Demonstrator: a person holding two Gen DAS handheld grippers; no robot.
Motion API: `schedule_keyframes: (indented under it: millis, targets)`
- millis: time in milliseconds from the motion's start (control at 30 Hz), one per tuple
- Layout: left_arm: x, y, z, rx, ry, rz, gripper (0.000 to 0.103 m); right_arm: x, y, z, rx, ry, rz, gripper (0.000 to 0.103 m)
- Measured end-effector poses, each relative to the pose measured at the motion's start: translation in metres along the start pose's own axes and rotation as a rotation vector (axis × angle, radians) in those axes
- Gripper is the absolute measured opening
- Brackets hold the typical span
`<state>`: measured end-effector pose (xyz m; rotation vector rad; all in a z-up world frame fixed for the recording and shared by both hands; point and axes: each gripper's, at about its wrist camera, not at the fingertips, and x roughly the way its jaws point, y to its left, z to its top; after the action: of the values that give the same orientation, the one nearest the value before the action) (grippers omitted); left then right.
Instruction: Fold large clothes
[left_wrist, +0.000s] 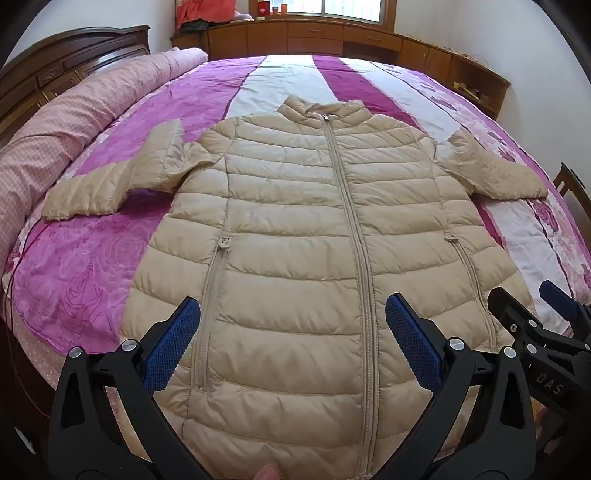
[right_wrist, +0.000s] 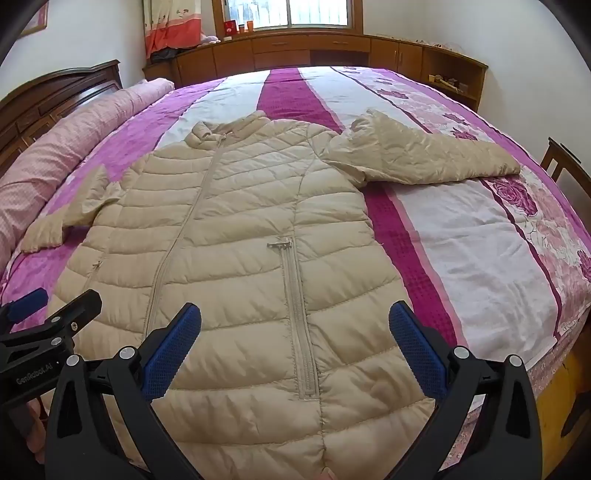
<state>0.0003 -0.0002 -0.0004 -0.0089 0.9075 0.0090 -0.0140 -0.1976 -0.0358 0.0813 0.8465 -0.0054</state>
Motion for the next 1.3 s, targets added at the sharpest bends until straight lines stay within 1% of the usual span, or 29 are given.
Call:
schedule_keyframes:
  millis: [467,700,833,1300]
  targets:
    - [0.0016,0.0001,0.0001,-0.006,-0.008,0.003,0.1,-0.0015,0.0001,-0.0018,0.0,-0.003,-0.003,0.098]
    - [0.0006,-0.0024,-0.0014,-0.006,-0.009,0.005,0.1,-0.0014,-0.0077,-0.0037,0.006,-0.002,-0.002,0.098]
    - [-0.0025,0.0008,0.0026,-0.009,-0.007,0.006,0.1,-0.0011,-0.0052,-0.0029,0.007,-0.002,-0.005,0.098]
    - [-0.001,0.0065,0.0009,-0.008,-0.006,0.014,0.1,-0.0009,-0.0056,-0.0032,0.008,0.0,-0.006,0.098]
